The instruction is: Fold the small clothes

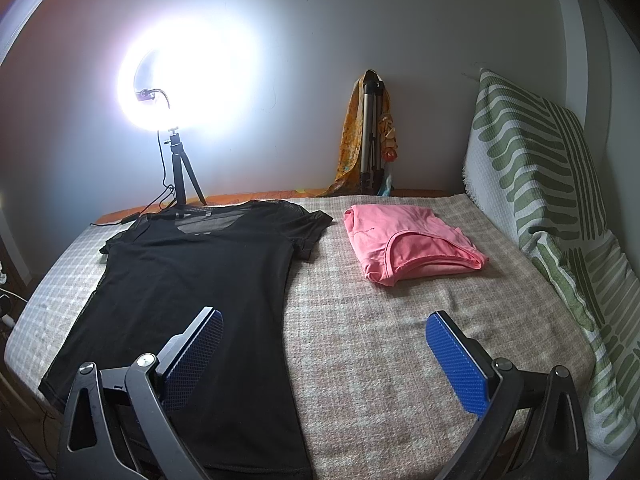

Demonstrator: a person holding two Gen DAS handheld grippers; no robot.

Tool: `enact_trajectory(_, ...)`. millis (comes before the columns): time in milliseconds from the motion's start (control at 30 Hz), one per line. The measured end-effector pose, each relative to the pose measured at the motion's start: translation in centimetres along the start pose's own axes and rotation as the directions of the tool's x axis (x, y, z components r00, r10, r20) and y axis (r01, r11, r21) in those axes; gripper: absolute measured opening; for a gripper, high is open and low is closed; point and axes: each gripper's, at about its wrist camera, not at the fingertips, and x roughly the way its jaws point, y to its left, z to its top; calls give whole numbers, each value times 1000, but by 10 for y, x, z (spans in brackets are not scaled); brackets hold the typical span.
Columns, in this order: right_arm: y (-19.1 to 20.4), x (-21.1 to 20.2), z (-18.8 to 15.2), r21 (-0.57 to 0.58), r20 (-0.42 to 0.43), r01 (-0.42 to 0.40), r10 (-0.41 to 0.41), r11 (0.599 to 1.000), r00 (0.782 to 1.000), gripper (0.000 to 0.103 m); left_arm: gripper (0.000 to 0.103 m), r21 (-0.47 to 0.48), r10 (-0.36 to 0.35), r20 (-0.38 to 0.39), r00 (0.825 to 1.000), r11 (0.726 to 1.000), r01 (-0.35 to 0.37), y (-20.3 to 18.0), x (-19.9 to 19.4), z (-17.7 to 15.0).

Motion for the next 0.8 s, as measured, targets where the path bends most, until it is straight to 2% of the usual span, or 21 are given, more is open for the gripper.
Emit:
enact_trajectory(633, 0, 0, 0, 1, -1, 0, 0, 1000, 1000, 103, 102, 3, 2, -3, 1000, 1000, -2, 1, 0, -2)
enact_trajectory(800, 6, 2, 1, 4, 5, -5, 5, 1000, 1000, 103, 102, -12, -8, -24, 1000, 1000, 8, 6, 4, -5)
